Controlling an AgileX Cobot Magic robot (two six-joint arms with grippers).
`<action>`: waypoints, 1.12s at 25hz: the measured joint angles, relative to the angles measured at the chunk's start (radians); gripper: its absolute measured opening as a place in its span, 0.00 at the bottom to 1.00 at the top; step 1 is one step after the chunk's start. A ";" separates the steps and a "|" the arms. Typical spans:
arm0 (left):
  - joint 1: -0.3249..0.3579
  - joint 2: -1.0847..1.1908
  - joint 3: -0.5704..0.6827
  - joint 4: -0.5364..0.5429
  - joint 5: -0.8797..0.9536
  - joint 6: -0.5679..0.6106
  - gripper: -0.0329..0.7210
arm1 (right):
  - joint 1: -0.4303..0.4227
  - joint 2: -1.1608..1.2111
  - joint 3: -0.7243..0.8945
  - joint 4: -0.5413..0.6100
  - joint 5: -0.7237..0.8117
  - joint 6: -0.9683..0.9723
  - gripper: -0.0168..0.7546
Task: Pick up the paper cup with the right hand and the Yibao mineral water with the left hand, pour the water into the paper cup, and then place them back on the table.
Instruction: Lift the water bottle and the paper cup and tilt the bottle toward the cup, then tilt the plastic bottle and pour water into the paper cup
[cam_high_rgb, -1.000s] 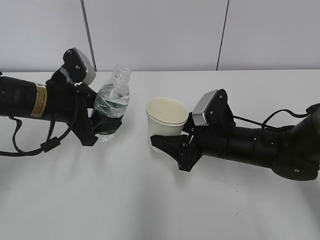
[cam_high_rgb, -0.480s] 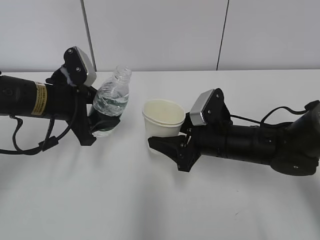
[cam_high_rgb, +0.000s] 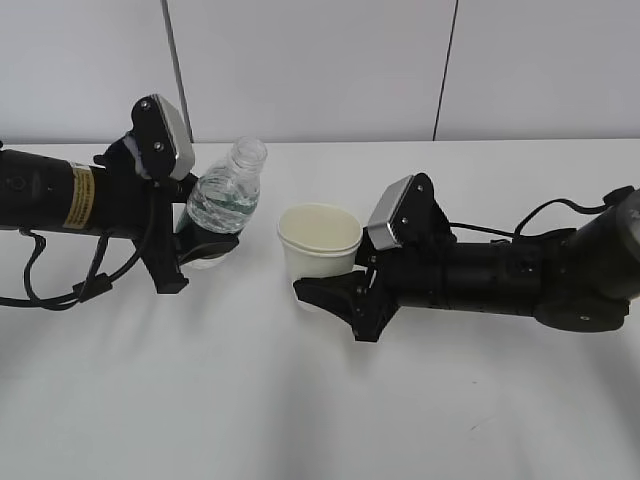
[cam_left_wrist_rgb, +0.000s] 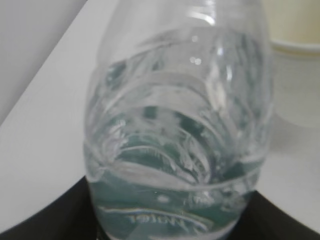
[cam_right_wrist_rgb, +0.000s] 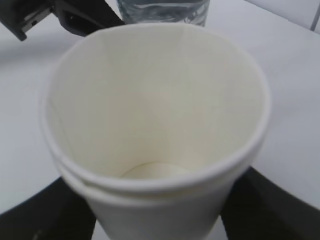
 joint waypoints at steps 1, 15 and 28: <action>0.000 0.000 -0.004 0.000 0.000 0.005 0.59 | 0.000 0.002 -0.009 -0.009 0.002 0.000 0.70; -0.047 0.000 -0.038 0.089 0.101 0.019 0.59 | 0.050 0.024 -0.065 -0.028 0.046 0.012 0.70; -0.066 -0.020 -0.039 0.130 0.165 0.040 0.59 | 0.050 0.034 -0.080 0.015 0.116 0.023 0.70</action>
